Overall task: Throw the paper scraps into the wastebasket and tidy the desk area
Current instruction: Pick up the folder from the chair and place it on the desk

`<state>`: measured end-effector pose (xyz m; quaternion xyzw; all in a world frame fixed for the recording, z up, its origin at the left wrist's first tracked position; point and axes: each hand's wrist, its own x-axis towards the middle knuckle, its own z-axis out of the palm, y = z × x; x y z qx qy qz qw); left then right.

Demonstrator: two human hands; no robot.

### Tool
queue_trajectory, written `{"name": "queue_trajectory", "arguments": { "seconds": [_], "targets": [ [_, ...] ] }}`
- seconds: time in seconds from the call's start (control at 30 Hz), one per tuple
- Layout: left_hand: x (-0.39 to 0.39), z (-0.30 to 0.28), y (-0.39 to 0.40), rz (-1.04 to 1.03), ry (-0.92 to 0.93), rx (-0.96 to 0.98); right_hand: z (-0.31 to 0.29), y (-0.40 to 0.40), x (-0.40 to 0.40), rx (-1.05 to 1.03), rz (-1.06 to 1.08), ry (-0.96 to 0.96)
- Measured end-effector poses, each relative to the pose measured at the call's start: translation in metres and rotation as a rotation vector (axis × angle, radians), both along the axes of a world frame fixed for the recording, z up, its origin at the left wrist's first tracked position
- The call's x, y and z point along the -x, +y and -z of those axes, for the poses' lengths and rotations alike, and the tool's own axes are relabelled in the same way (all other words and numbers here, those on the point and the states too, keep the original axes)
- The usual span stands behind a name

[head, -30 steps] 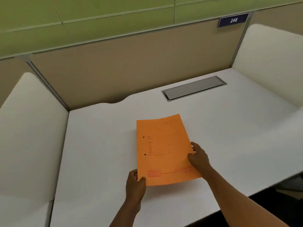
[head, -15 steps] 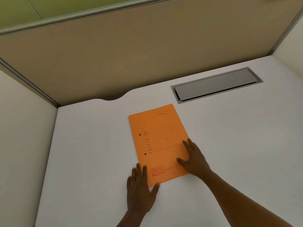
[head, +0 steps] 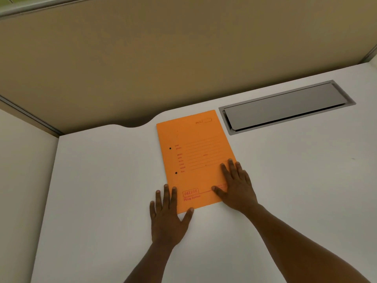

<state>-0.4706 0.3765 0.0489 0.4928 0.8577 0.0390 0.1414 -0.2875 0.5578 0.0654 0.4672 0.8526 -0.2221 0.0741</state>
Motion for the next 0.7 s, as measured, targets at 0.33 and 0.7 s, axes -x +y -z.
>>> {"name": "queue_trajectory", "arguments": {
  "seconds": [0.33, 0.7],
  "targets": [
    [0.018, -0.003, 0.03, -0.028, -0.017, 0.003, -0.002, 0.028, 0.019, 0.002, 0.004, -0.009],
    [0.008, -0.044, -0.002, 0.02, -0.013, -0.007, -0.032, -0.031, 0.001, -0.025, 0.076, 0.097]
  ]
}}
